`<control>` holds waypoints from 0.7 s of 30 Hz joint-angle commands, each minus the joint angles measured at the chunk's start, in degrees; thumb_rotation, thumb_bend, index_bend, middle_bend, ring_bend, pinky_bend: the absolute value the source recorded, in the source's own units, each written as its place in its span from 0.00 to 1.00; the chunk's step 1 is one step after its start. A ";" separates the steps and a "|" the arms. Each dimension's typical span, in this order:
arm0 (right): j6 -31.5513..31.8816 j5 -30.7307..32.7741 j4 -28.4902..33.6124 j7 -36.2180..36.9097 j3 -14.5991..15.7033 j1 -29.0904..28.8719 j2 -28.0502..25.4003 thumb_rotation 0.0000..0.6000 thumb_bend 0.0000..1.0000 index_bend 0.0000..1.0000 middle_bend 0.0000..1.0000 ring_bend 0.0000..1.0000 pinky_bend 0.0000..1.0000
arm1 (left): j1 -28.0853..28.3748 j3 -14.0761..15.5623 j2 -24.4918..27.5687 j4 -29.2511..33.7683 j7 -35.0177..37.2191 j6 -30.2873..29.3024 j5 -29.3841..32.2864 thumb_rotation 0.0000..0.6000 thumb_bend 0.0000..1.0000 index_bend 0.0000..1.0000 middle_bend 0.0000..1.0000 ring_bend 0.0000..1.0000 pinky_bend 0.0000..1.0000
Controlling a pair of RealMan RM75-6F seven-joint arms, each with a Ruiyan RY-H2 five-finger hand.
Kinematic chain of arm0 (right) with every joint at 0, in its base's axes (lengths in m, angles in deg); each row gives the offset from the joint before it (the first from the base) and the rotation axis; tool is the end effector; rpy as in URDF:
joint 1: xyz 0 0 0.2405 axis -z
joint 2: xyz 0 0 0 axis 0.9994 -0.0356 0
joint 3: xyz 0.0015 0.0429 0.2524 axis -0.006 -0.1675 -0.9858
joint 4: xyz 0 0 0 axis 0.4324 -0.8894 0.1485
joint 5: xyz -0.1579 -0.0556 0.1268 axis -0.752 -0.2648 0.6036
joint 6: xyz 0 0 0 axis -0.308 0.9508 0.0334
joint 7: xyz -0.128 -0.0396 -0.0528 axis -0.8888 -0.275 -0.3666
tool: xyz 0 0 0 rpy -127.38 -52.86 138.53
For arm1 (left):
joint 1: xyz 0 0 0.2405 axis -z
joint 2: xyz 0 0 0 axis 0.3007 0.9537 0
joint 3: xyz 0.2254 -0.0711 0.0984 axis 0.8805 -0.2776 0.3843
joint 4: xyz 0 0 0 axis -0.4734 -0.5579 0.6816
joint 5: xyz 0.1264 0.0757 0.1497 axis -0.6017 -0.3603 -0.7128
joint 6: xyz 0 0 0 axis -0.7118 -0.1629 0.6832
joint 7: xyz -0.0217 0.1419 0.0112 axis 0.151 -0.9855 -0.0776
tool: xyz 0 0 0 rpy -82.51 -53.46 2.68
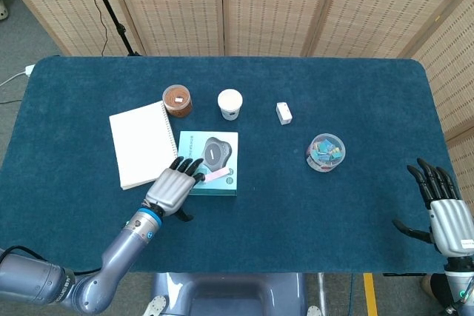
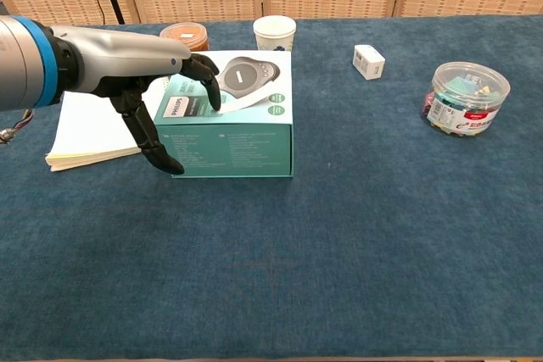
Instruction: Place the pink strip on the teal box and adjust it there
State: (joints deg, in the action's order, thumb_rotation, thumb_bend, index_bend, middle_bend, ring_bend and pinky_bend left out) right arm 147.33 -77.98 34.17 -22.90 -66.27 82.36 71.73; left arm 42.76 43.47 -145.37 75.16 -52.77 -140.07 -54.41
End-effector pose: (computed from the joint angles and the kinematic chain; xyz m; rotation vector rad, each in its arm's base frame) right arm -0.2984 -0.1881 0.1779 1.3891 -0.8926 1.1064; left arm -0.0665 0.2835 0.0126 -2.0234 -0.9953 -0.6355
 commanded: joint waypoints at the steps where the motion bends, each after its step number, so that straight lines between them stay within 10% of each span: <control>1: -0.03 -0.01 0.00 0.01 0.01 -0.01 0.00 1.00 0.00 0.07 0.00 0.00 0.00 | -0.08 -0.07 0.17 -0.55 0.39 0.48 0.24 0.82 0.00 0.27 0.00 0.00 0.00; 15: -0.01 -0.04 -0.01 0.14 0.03 0.00 -0.04 1.00 0.00 0.07 0.00 0.00 0.00 | -1.86 -0.82 4.66 2.17 3.31 -0.22 -3.06 0.82 0.00 0.26 0.00 0.00 0.00; 21: -0.17 0.00 -0.22 -0.06 0.01 -0.10 0.07 1.00 0.00 0.05 0.00 0.00 0.00 | -5.32 0.48 9.75 4.29 6.02 -2.22 -9.04 0.82 0.00 0.01 0.00 0.00 0.00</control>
State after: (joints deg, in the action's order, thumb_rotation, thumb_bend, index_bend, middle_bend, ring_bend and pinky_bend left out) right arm 147.15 -77.98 33.97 -22.94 -66.25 82.27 71.79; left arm 38.82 43.24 -136.99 78.67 -47.70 -141.28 -61.51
